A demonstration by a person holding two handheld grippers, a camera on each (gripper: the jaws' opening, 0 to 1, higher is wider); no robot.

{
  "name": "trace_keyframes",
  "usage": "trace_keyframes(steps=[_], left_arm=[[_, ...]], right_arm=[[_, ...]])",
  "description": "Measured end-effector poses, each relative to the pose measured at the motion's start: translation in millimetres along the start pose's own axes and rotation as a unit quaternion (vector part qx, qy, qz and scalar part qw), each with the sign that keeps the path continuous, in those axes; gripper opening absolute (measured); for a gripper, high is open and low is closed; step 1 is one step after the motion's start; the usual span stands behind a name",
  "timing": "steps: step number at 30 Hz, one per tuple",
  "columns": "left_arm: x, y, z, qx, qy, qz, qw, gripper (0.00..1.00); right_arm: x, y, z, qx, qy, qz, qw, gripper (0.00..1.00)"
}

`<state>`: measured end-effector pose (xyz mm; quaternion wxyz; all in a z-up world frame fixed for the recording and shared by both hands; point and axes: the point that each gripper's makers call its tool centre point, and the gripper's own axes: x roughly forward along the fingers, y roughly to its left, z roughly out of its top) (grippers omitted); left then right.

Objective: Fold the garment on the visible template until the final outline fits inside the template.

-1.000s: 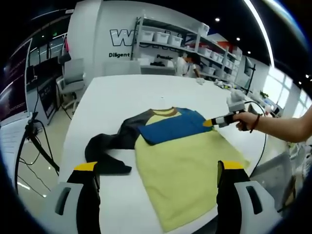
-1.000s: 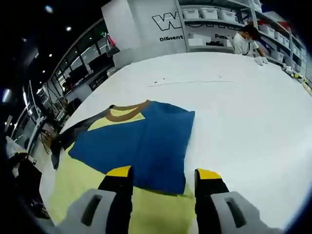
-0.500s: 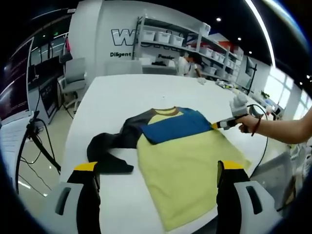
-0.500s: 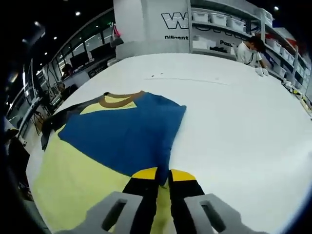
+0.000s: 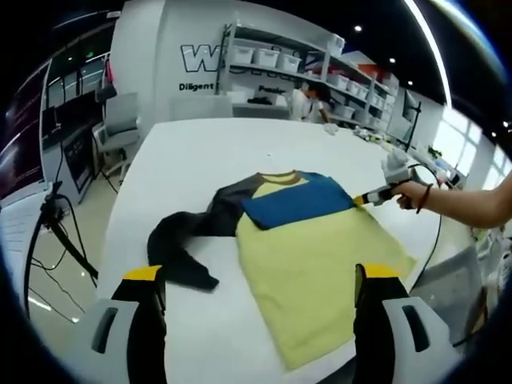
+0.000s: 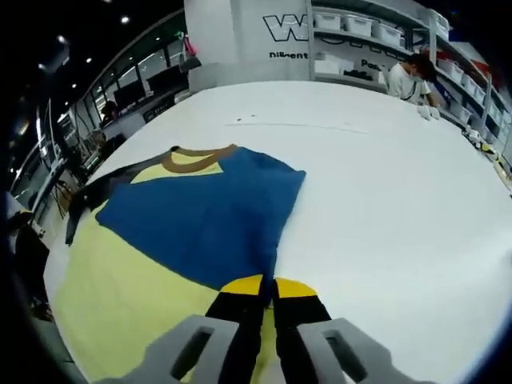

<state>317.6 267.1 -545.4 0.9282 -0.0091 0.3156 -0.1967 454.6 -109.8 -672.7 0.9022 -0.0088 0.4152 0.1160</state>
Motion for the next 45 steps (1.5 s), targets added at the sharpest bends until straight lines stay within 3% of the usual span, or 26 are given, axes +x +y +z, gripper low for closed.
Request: trace_keyframes(steps=[17, 23, 28, 32, 34, 37, 39, 41, 45], left_arm=[[25.1, 12.7, -14.8, 0.012, 0.026, 0.01, 0.9995, 0.96], [34.7, 20.3, -19.3, 0.016, 0.031, 0.019, 0.9992, 0.93], [42.0, 23.9, -28.1, 0.023, 0.047, 0.024, 0.9983, 0.89], [48.4, 30.7, -28.9, 0.023, 0.038, 0.035, 0.9984, 0.83], [51.4, 33.2, -28.5, 0.026, 0.035, 0.039, 0.9983, 0.81], [54.4, 41.6, -28.4, 0.044, 0.035, 0.062, 0.9965, 0.74], [57.4, 42.0, -29.2, 0.044, 0.035, 0.058, 0.9967, 0.71], [59.1, 42.9, -31.6, 0.033, 0.042, 0.058, 0.9969, 0.71], [61.2, 42.7, -32.8, 0.036, 0.041, 0.057, 0.9969, 0.69]], right_arm=[[-13.3, -63.4, 0.4, -0.015, 0.02, -0.04, 0.9989, 0.0], [-16.0, -82.2, 0.8, 0.007, 0.024, -0.051, 0.9984, 0.0], [-17.6, -94.8, 1.2, -0.007, 0.029, -0.065, 0.9975, 0.0], [-18.6, -97.0, 2.3, 0.011, 0.018, -0.063, 0.9978, 0.0], [-20.5, -96.3, 8.4, 0.031, -0.007, -0.06, 0.9977, 0.0], [-25.3, -91.1, 15.7, 0.078, -0.037, -0.045, 0.9953, 0.14], [-30.4, -85.8, 21.8, 0.11, -0.063, -0.027, 0.9916, 0.29], [-35.9, -80.0, 21.8, 0.132, -0.072, -0.011, 0.9886, 0.35], [-48.0, -65.0, 20.3, 0.128, -0.086, 0.014, 0.988, 0.49]])
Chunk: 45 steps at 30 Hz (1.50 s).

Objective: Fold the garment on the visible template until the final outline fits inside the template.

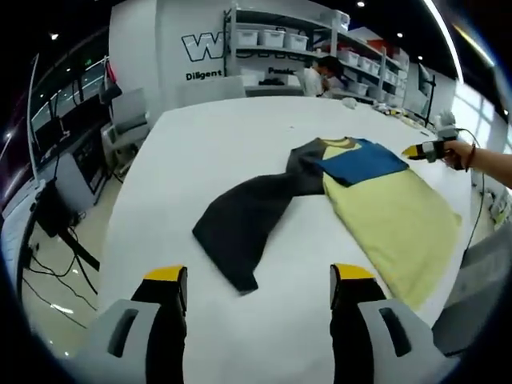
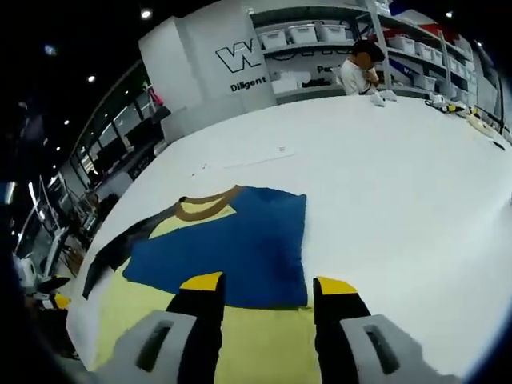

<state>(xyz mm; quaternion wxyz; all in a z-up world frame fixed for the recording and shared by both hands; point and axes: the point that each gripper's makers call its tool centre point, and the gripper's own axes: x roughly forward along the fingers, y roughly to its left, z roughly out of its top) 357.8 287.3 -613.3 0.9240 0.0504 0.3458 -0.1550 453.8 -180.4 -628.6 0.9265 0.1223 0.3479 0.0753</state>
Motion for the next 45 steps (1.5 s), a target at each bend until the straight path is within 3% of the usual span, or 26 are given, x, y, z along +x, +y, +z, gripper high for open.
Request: trace_keyframes(steps=[9, 12, 16, 27, 36, 38, 45], left_arm=[[7.8, 6.0, -7.4, -0.012, 0.012, 0.008, 0.9998, 0.61], [11.2, 7.8, -12.4, -0.01, 0.019, 0.013, 0.9997, 0.56], [14.5, 9.9, -16.2, -0.02, 0.017, 0.015, 0.9995, 0.47], [26.9, 15.1, -29.6, -0.018, 0.036, 0.028, 0.9988, 0.27], [35.4, 18.7, -39.1, -0.033, 0.052, 0.025, 0.9978, 0.17], [34.0, 18.2, -34.3, -0.04, 0.036, 0.023, 0.9983, 0.15], [32.9, 17.5, -30.8, -0.069, 0.041, 0.018, 0.9966, 0.01]], right_arm=[[-28.4, 40.4, -0.6, -0.068, -0.024, 0.053, 0.996, 0.82], [-37.3, 50.3, -4.5, -0.08, -0.025, 0.067, 0.9943, 0.86], [-49.7, 56.8, -10.7, -0.105, -0.026, 0.071, 0.9915, 0.87], [-86.8, 66.9, -30.4, -0.121, -0.041, 0.08, 0.9885, 0.85], [-100.8, 73.0, -34.7, -0.12, -0.051, 0.082, 0.9881, 0.84], [-101.4, 72.2, -37.5, -0.128, -0.046, 0.077, 0.9878, 0.84], [-103.2, 70.8, -41.9, -0.124, -0.043, 0.072, 0.9888, 0.83]])
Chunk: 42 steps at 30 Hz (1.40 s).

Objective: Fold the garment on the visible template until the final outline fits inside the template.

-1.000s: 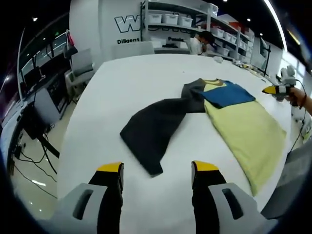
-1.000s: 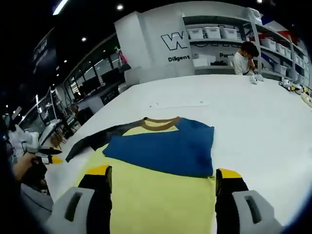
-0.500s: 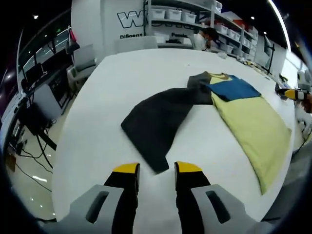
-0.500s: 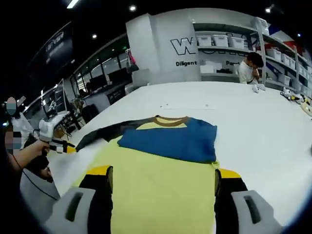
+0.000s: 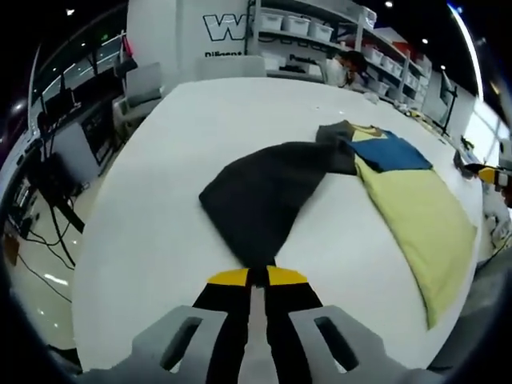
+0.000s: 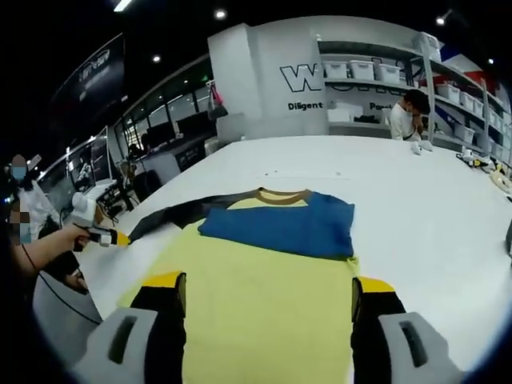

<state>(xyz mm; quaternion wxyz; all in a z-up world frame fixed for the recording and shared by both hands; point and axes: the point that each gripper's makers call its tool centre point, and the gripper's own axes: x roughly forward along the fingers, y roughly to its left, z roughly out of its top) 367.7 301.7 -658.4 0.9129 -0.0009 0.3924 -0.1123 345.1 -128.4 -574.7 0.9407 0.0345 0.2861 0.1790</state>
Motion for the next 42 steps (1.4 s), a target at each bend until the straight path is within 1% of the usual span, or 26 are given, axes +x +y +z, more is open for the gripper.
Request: trace_keyframes(steps=[4, 5, 6, 7, 8, 9, 10, 12, 14, 18, 19, 23, 26, 27, 29, 30, 32, 33, 34, 36, 39, 40, 42], left_arm=[[-9.1, -2.4, 9.0, -0.006, -0.005, -0.003, 1.0, 0.0], [-13.5, -7.6, 16.9, -0.025, -0.016, -0.019, 0.9994, 0.0], [-18.4, -11.9, 23.3, -0.037, -0.021, -0.034, 0.9985, 0.0], [-23.1, -10.1, 33.6, -0.047, -0.034, -0.032, 0.9978, 0.0], [-25.0, -8.6, 37.5, -0.043, -0.039, -0.03, 0.9979, 0.0], [-30.9, -6.4, 49.8, -0.035, -0.049, -0.03, 0.9977, 0.0], [-32.3, -5.6, 52.9, -0.035, -0.05, -0.03, 0.9977, 0.0], [-36.6, -0.1, 67.3, -0.034, -0.06, -0.025, 0.9973, 0.0], [-37.6, 7.7, 82.3, -0.027, -0.073, -0.015, 0.9969, 0.0], [-32.7, 21.6, 98.8, -0.028, -0.079, -0.004, 0.9965, 0.0], [-31.2, 25.0, 105.0, -0.025, -0.085, 0.001, 0.9961, 0.0], [-22.4, 31.3, 121.2, -0.018, -0.091, 0.003, 0.9957, 0.0], [-14.1, 35.6, 129.2, -0.039, -0.096, 0.0, 0.9946, 0.0], [-10.2, 39.2, 131.2, -0.045, -0.097, 0.004, 0.9942, 0.0], [-5.8, 49.3, 134.6, -0.045, -0.099, 0.025, 0.9937, 0.0], [-3.9, 53.4, 136.8, -0.046, -0.101, 0.031, 0.9933, 0.0], [3.0, 68.3, 141.1, -0.069, -0.101, 0.051, 0.9912, 0.0], [4.1, 70.4, 141.9, -0.069, -0.101, 0.053, 0.9911, 0.0], [7.8, 78.1, 143.5, -0.073, -0.1, 0.064, 0.9903, 0.0], [15.7, 88.8, 142.0, -0.077, -0.087, 0.078, 0.9901, 0.0], [27.9, 99.5, 139.7, -0.094, -0.073, 0.086, 0.9891, 0.0], [31.6, 103.8, 140.2, -0.099, -0.072, 0.092, 0.9881, 0.0], [37.0, 106.1, 141.9, -0.1, -0.069, 0.092, 0.9883, 0.0]], right_arm=[[-1.1, 1.5, 0.1, -0.005, -0.001, 0.0, 1.0, 0.82], [-1.2, 1.2, 0.8, -0.004, -0.003, -0.001, 1.0, 0.81], [-1.3, 0.7, 0.8, -0.003, -0.003, -0.002, 1.0, 0.81], [-1.4, 0.1, 0.5, -0.003, -0.002, -0.003, 1.0, 0.81], [-1.4, -0.1, 0.6, -0.003, -0.003, -0.003, 1.0, 0.8], [-1.2, 0.2, 0.8, -0.004, -0.003, -0.002, 1.0, 0.8], [-1.1, 0.4, 0.7, -0.004, -0.003, -0.002, 1.0, 0.8], [-0.6, 1.3, 1.5, -0.007, -0.003, -0.002, 1.0, 0.79], [-0.2, 1.4, 1.7, -0.007, -0.003, -0.001, 1.0, 0.79], [0.1, 3.5, 3.3, -0.012, -0.005, 0.001, 0.9999, 0.79], [0.1, 4.0, 3.9, -0.013, -0.005, 0.003, 0.9999, 0.79], [0.6, 4.1, 4.3, -0.014, -0.004, 0.003, 0.9999, 0.79], [1.7, 5.6, 4.9, -0.016, -0.004, 0.005, 0.9999, 0.78], [2.4, 6.4, 5.0, -0.017, -0.003, 0.005, 0.9998, 0.78], [3.5, 6.7, 5.2, -0.02, -0.003, 0.005, 0.9998, 0.78], [3.8, 6.5, 5.0, -0.02, -0.002, 0.004, 0.9998, 0.78], [4.7, 6.0, 4.9, -0.021, -0.002, 0.006, 0.9998, 0.78], [4.8, 5.9, 4.7, -0.021, -0.001, 0.006, 0.9998, 0.78], [5.3, 5.5, 4.4, -0.022, 0.0, 0.005, 0.9997, 0.78], [6.2, 4.6, 3.7, -0.023, 0.002, 0.004, 0.9997, 0.78], [7.2, 4.1, 2.4, -0.023, 0.005, 0.003, 0.9997, 0.78], [7.7, 3.9, 1.7, -0.023, 0.006, 0.002, 0.9997, 0.78], [8.5, 3.9, 0.1, -0.025, 0.01, 0.001, 0.9996, 0.78]])
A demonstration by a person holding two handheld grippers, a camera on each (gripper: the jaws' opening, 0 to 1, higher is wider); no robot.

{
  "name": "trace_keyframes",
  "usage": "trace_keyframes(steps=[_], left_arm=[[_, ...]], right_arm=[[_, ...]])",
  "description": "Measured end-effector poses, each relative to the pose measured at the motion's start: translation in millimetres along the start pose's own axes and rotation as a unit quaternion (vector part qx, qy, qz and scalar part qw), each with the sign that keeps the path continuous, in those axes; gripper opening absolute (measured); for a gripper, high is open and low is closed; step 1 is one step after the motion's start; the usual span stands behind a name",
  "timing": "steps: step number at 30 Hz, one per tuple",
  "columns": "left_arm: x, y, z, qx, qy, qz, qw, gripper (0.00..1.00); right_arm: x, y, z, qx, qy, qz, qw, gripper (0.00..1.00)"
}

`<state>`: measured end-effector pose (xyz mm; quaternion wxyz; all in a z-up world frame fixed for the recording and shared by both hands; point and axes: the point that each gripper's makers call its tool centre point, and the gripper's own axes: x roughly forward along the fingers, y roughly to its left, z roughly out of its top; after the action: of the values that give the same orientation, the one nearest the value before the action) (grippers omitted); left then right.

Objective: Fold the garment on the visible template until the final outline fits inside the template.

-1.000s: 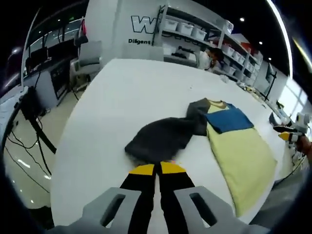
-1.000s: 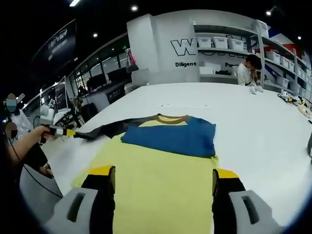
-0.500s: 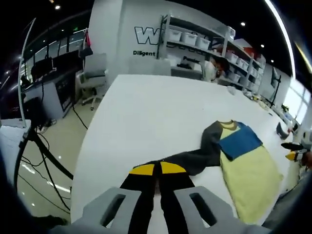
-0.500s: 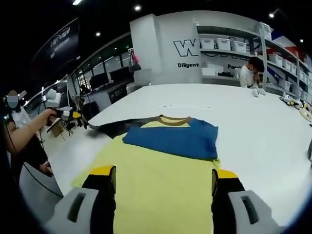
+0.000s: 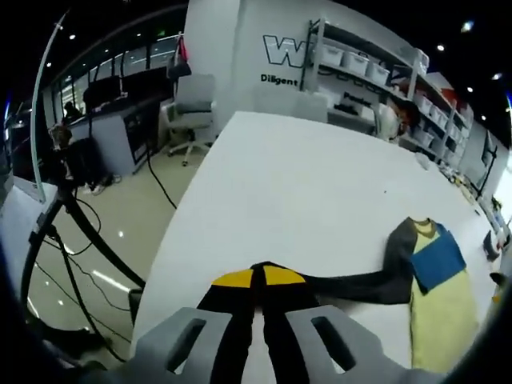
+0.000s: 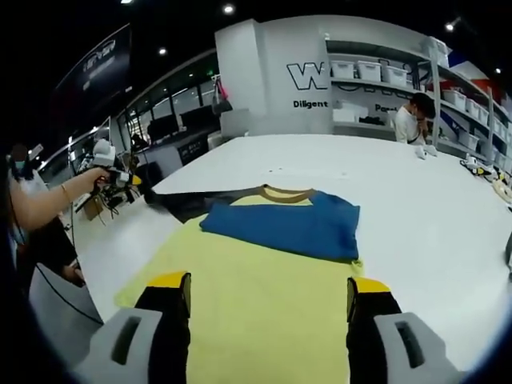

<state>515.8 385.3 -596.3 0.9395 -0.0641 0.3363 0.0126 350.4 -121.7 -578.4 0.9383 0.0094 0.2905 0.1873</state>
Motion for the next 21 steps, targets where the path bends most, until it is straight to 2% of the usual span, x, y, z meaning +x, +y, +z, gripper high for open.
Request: trace_keyframes(steps=[2, 8, 12, 13, 21], left_arm=[[7.2, -0.9, 2.9, -0.003, 0.002, -0.001, 1.0, 0.0], [29.1, -3.2, 8.4, 0.029, 0.008, 0.001, 0.9996, 0.0], [41.8, 5.1, 4.1, 0.04, 0.021, 0.021, 0.9988, 0.0], [41.5, 8.9, 1.6, 0.039, 0.021, 0.036, 0.9984, 0.0], [48.3, 18.4, -6.9, 0.057, 0.029, 0.061, 0.9961, 0.0]], right_arm=[[1.2, -1.1, -1.6, -0.001, 0.002, -0.001, 1.0, 0.78], [3.8, -1.8, -3.8, -0.004, 0.008, -0.002, 1.0, 0.78], [5.3, -0.9, -2.5, -0.005, 0.007, 0.0, 1.0, 0.78], [5.6, -0.5, -2.3, -0.006, 0.008, 0.001, 1.0, 0.78], [4.5, 2.8, 2.8, -0.001, -0.002, 0.01, 0.9999, 0.79]])
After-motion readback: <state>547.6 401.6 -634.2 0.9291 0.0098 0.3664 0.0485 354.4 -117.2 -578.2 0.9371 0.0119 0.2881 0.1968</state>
